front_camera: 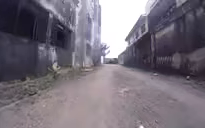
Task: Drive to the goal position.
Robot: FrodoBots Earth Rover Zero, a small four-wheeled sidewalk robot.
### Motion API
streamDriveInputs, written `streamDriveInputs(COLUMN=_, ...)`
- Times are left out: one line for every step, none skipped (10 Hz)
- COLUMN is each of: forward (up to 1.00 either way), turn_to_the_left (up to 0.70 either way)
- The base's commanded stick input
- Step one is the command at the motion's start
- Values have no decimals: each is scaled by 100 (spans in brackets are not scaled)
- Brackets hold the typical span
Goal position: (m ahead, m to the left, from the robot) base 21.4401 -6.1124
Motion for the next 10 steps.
streamDriveInputs(forward=50, turn_to_the_left=0)
streamDriveInputs(forward=50, turn_to_the_left=0)
streamDriveInputs(forward=50, turn_to_the_left=0)
streamDriveInputs(forward=50, turn_to_the_left=0)
streamDriveInputs(forward=50, turn_to_the_left=0)
streamDriveInputs(forward=50, turn_to_the_left=0)
streamDriveInputs(forward=50, turn_to_the_left=0)
streamDriveInputs(forward=50, turn_to_the_left=0)
streamDriveInputs(forward=50, turn_to_the_left=0)
streamDriveInputs(forward=50, turn_to_the_left=0)
